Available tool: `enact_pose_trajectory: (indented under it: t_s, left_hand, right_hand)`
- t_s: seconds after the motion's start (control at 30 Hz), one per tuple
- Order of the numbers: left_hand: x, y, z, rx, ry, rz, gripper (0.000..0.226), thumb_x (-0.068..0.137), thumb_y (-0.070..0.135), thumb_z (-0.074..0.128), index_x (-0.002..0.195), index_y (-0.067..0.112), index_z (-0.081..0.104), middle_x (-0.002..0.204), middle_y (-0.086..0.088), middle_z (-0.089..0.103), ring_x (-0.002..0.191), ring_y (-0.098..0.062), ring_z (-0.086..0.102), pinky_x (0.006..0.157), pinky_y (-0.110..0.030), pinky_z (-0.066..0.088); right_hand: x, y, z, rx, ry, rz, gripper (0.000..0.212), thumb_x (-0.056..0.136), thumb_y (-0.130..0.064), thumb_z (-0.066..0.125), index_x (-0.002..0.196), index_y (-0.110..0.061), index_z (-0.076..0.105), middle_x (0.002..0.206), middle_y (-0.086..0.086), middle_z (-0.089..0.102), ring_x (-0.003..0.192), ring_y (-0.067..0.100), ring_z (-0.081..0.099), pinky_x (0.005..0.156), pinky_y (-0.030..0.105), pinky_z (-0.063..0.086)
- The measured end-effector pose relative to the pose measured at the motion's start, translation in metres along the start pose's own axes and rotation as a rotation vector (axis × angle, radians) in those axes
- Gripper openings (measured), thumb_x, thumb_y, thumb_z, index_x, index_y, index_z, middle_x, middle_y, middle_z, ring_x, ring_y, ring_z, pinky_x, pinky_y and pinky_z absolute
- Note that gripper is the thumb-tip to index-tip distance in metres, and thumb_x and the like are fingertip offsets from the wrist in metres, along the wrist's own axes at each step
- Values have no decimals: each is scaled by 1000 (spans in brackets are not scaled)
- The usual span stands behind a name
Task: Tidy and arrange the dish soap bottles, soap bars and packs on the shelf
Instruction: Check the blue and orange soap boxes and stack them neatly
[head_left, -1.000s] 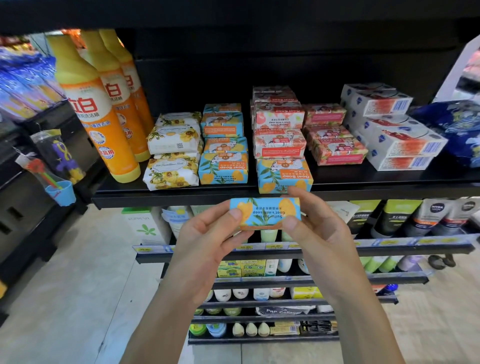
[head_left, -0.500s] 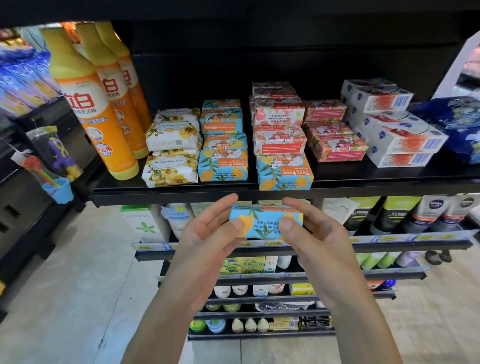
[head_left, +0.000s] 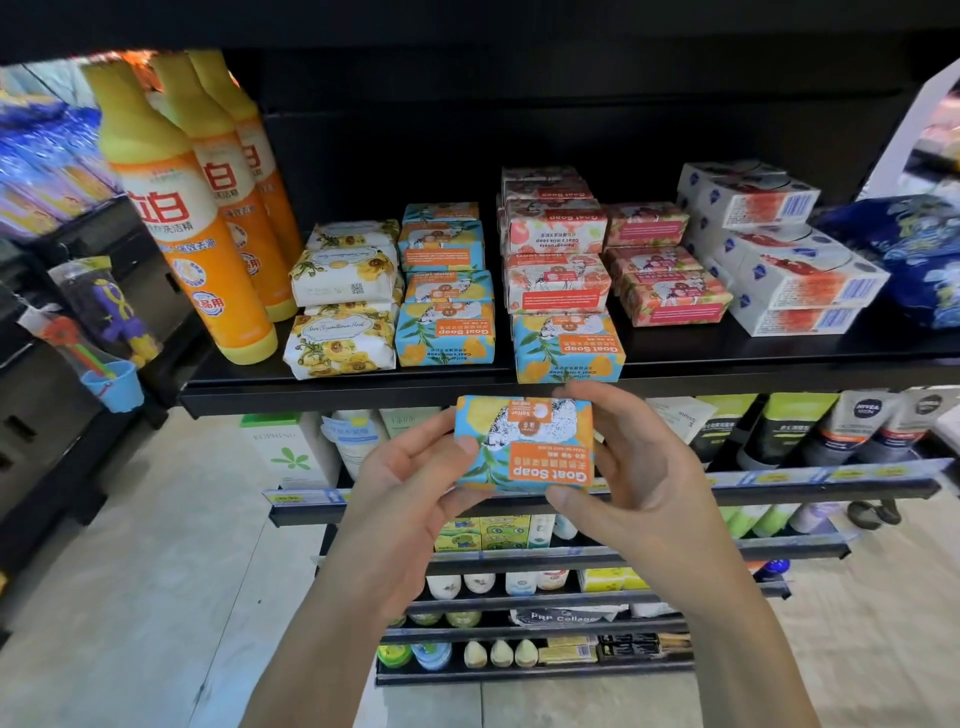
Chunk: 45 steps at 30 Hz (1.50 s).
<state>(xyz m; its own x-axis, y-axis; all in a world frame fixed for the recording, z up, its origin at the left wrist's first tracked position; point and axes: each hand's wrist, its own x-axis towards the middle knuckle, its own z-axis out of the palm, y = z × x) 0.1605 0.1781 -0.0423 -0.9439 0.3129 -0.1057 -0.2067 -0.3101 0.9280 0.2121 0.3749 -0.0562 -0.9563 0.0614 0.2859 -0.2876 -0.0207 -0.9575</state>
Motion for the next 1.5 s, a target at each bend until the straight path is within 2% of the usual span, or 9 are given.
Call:
enact_pose_trajectory:
  t_s: [0.07, 0.23, 0.4, 0.57, 0.73, 0.9, 1.17, 1.33, 1.5]
  left_hand:
    - [1, 1, 2, 8, 10, 33, 49, 81, 19, 67, 129, 7, 64, 108, -9, 78, 96, -18, 76, 78, -28, 62]
    - [4, 5, 7, 62, 22, 89, 53, 77, 24, 70, 129, 17, 63, 111, -6, 78, 104, -20, 75, 84, -30, 62]
    - [10, 13, 12, 214, 1, 223, 42, 83, 37, 66, 124, 27, 65, 114, 4, 77, 107, -12, 73, 86, -24, 59]
    - [35, 11, -13, 909, 169, 567, 37, 93, 48, 63, 124, 29, 69, 123, 19, 67, 120, 4, 56, 102, -20, 41]
    - [67, -7, -43, 1400, 282, 806, 35, 89, 25, 79, 121, 11, 74, 120, -4, 69, 115, -19, 56, 99, -44, 49]
    - [81, -17, -55, 1471, 337, 887, 37, 84, 21, 83, 118, 8, 74, 116, -8, 70, 109, -28, 62, 95, -46, 51]
    - [89, -27, -66, 1421, 397, 964, 38, 82, 14, 85, 118, 7, 75, 114, -7, 70, 109, -25, 59, 94, -44, 53]
    - [92, -30, -67, 1379, 417, 977, 37, 81, 13, 85, 116, 7, 75, 113, -7, 70, 110, -21, 55, 97, -35, 45]
    - [94, -34, -66, 1306, 429, 987, 36, 80, 12, 85, 115, 7, 76, 110, -6, 71, 110, -18, 55, 100, -30, 43]
  right_hand:
    - [0, -2, 1, -180, 15, -27, 75, 83, 3, 81, 143, -30, 51, 144, -7, 54, 135, 21, 52, 104, 49, 51]
    - [7, -9, 7, -600, 117, -183, 77, 73, -36, 90, 138, -44, 49, 136, -30, 43, 131, -2, 46, 98, 11, 43]
    - [23, -19, -3, -610, 164, -217, 71, 69, -50, 80, 134, -36, 58, 131, -26, 48, 124, 5, 53, 94, 31, 54]
    - [54, -31, -26, -702, 227, -169, 73, 73, -33, 90, 139, -30, 57, 129, -19, 50, 119, 2, 53, 97, 19, 49]
    - [81, -36, -40, -752, 239, -118, 74, 77, -32, 88, 143, -26, 55, 132, -12, 49, 120, 11, 52, 103, 27, 47]
    - [93, -32, -40, -747, 243, -86, 64, 80, -31, 86, 138, -29, 59, 132, -10, 47, 123, 13, 53, 113, 36, 44]
    - [95, -54, -32, -840, 269, -126, 72, 74, -43, 88, 138, -25, 59, 132, -9, 51, 122, 11, 51, 107, 32, 43]
    - [144, -90, 3, -1007, 14, -232, 65, 81, -41, 83, 139, -21, 60, 132, -8, 60, 120, 6, 54, 106, 26, 42]
    - [237, -87, 39, -1355, -337, -127, 77, 80, -38, 86, 146, -15, 54, 142, 5, 57, 131, 24, 50, 105, 38, 46]
